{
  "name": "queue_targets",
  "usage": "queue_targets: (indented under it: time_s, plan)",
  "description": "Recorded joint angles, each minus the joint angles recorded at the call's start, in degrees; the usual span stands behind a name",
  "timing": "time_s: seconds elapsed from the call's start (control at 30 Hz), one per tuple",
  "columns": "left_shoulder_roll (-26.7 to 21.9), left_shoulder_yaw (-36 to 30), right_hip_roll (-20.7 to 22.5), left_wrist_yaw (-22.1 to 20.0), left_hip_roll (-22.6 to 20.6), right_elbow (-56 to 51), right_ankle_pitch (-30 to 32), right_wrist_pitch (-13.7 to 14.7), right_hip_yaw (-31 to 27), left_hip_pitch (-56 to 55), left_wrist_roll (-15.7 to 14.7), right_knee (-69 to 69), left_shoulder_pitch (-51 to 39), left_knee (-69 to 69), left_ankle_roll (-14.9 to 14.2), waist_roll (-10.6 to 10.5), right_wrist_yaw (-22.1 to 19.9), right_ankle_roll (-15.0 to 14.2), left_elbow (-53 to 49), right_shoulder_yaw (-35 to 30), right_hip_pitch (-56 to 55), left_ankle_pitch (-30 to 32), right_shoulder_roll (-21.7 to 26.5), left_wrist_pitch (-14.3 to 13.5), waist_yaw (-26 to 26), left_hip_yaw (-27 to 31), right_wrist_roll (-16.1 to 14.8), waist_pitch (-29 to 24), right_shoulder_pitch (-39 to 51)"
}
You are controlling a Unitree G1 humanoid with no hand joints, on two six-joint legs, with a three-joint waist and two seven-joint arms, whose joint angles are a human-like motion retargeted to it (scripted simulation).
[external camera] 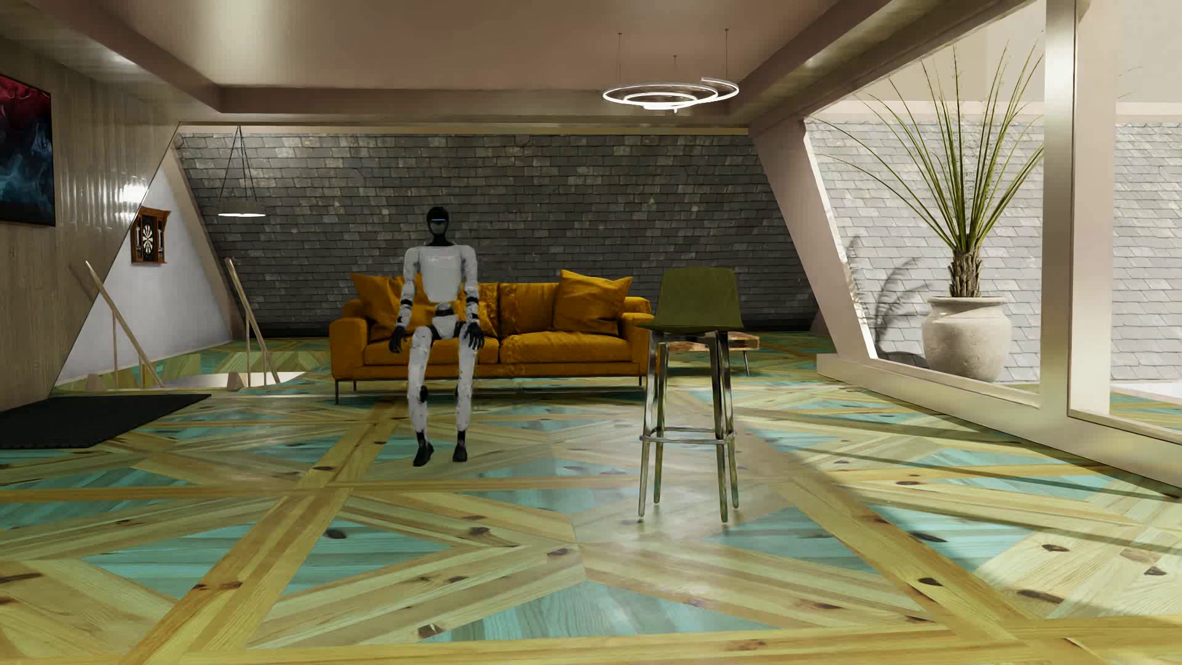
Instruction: Head to the fabric sofa
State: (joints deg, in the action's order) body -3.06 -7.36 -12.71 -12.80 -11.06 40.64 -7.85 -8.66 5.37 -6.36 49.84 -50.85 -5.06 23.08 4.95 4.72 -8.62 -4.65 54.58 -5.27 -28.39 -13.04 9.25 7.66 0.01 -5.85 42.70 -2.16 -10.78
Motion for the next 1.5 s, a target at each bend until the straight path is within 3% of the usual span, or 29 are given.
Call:
queue_targets:
  time_s: [0.07,0.1,0.13,0.2,0.27,0.3,0.4,0.47,0.53,0.57,0.63,0.7,0.77,0.83,0.9,0.97,1.1,1.2,1.3,1.37,1.43,1.5]
  plan:
    - [-0.53,-2.61,2.83,0.85,0.30,0.32,2.69,-0.28,1.87,3.11,0.29,17.97,-2.10,-2.41,-0.08,-0.67,0.55,0.20,-1.81,0.67,-0.89,-0.86,-0.78,-2.19,-0.80,0.99,0.50,0.56,1.15]
    - [-0.53,-4.14,4.47,1.46,0.34,0.56,5.21,-0.59,1.76,4.64,0.45,27.00,-3.02,-3.69,-0.10,-1.05,0.66,-2.52,-2.49,1.49,-0.77,-1.09,-1.39,-3.03,-1.03,1.61,0.56,0.90,1.34]
    - [-0.37,-5.53,6.13,2.08,0.40,0.79,6.64,-0.84,1.18,6.18,0.50,35.42,-3.75,-4.96,-0.10,-1.43,0.69,-3.23,-3.00,2.42,-0.12,-1.20,-2.11,-3.63,-1.18,2.33,0.57,1.24,1.32]
    - [0.51,-7.68,7.94,2.88,0.29,1.40,6.22,-1.10,-1.48,9.02,0.23,40.13,-4.15,-5.40,-0.13,-2.07,0.95,-7.86,-3.79,3.68,-0.52,-2.13,-3.06,-4.31,-1.44,3.86,1.02,1.67,0.80]
    - [1.02,-8.87,9.25,2.98,1.35,2.96,13.62,-1.28,-1.32,12.52,-0.25,38.54,-2.79,-5.51,-0.26,-2.87,1.82,-1.34,-4.35,3.75,1.26,-1.58,-4.07,-4.50,-1.66,5.07,2.30,2.10,0.21]
    - [1.27,-9.11,9.79,2.86,2.24,4.08,16.12,-1.56,-0.77,13.85,-0.37,38.04,-1.59,-4.70,-0.55,-3.54,2.17,0.40,-4.03,3.89,2.95,0.10,-4.58,-3.95,-1.76,5.68,2.95,2.41,-0.14]
    - [1.36,-9.27,11.79,3.24,5.77,8.25,12.24,-2.51,2.44,14.42,0.48,36.85,2.95,1.54,-1.70,-6.18,3.41,1.77,-0.65,4.11,7.76,10.69,-5.81,0.54,-1.75,7.58,4.82,3.56,-0.52]
    - [-0.85,-11.76,13.31,5.43,8.29,9.54,8.72,-1.88,4.53,10.93,2.30,35.06,4.93,11.69,-6.29,-7.47,4.26,4.65,1.37,3.58,10.01,18.48,-6.26,1.10,-1.84,8.44,6.10,3.93,-0.18]
    - [-5.33,-13.69,14.91,7.91,12.21,9.43,4.03,-0.93,7.00,2.97,3.47,30.38,6.33,28.32,-15.29,-8.61,4.18,6.85,0.76,2.33,10.41,26.35,-7.24,-0.59,-2.06,8.05,6.84,3.53,1.54]
    - [-7.67,-12.87,15.81,8.83,14.74,10.37,1.71,0.68,8.60,-1.68,2.63,28.53,7.23,36.56,-16.91,-9.29,3.02,7.17,-0.32,1.92,10.97,29.58,-7.41,-1.14,-2.08,8.08,7.14,3.16,2.34]
    - [-9.44,-9.06,17.50,7.73,17.56,11.70,-1.77,2.26,11.04,-10.10,-0.62,27.62,8.37,47.31,-14.48,-10.44,0.74,7.44,-1.49,1.49,14.03,23.34,-7.42,0.39,-1.80,9.00,8.05,2.33,4.49]
    - [-8.95,-4.86,18.47,4.03,17.63,11.76,-4.65,1.71,11.70,-16.59,-3.71,27.34,9.33,47.91,-12.13,-10.83,-0.19,7.53,-2.88,1.07,17.32,15.35,-7.35,2.81,-1.03,9.47,8.41,1.73,6.69]
    - [-8.27,-2.65,18.54,2.37,17.08,10.66,-7.31,2.61,11.27,-21.51,-5.94,27.17,10.58,39.73,-9.63,-10.52,0.15,7.37,-5.28,0.02,20.12,8.41,-6.59,2.64,0.24,8.95,7.92,1.43,9.05]
    - [-7.33,-2.36,18.39,2.50,17.61,8.51,-9.03,4.54,10.48,-23.79,-6.53,28.83,11.47,24.20,-6.73,-9.93,0.14,6.90,-6.87,-2.28,23.34,6.01,-5.03,1.79,1.66,6.46,7.41,1.33,10.84]
    - [-5.43,-1.86,18.38,2.17,17.03,6.69,-9.73,5.42,9.55,-24.14,-6.27,31.59,12.35,6.09,-5.20,-9.31,0.09,6.32,-7.18,-4.64,26.75,11.30,-3.54,2.00,2.82,3.96,6.58,1.50,12.24]
    - [-3.15,-1.13,18.52,1.12,15.54,5.87,-10.32,5.06,8.50,-23.51,-5.35,33.81,13.38,-8.10,-8.06,-8.66,0.38,5.69,-6.50,-6.32,30.07,15.38,-2.76,2.97,3.54,3.96,5.45,1.76,13.24]
    - [0.20,-1.72,16.98,2.41,13.20,5.79,-8.28,2.69,5.71,-20.68,-2.38,33.14,14.23,-8.44,-4.58,-7.20,-0.73,4.24,-1.91,-5.58,36.38,24.54,-3.17,4.85,4.45,4.67,3.04,1.99,11.85]
    - [1.28,-1.99,12.87,5.72,10.74,7.68,3.24,0.44,4.07,-16.43,-0.52,25.50,12.84,-5.48,-2.17,-4.96,0.48,1.69,2.18,-3.83,36.69,18.96,-3.83,4.59,4.44,2.44,2.13,2.33,7.88]
    - [1.60,-1.69,7.03,4.61,8.76,7.63,17.02,3.06,2.25,-12.32,0.00,4.23,11.54,-2.60,-1.36,-3.23,8.39,-0.24,0.77,-7.54,28.19,12.62,-0.32,1.79,3.98,-0.71,6.17,2.12,5.73]
    - [1.38,-3.26,0.84,3.69,6.95,5.65,25.19,2.85,1.11,-9.43,0.79,-11.39,9.54,-0.76,-1.07,-1.85,7.82,-4.02,0.07,-6.00,19.65,8.55,1.56,0.48,3.17,-3.37,6.86,1.45,4.68]
    - [0.28,-4.07,-0.62,2.31,5.31,3.85,15.67,0.46,-1.85,-5.95,1.64,-19.97,6.77,0.30,-1.03,-0.72,2.50,-3.08,0.68,-1.86,11.15,5.15,0.53,-0.51,2.10,-5.51,4.44,0.79,3.53]
    - [-0.59,-3.64,-0.56,0.45,4.37,2.51,8.74,-0.34,-1.80,-2.66,1.34,-18.36,3.78,0.85,-1.19,-0.34,-0.24,-0.97,0.38,0.92,4.68,2.57,-0.33,-0.74,0.99,-6.38,2.02,0.56,2.50]
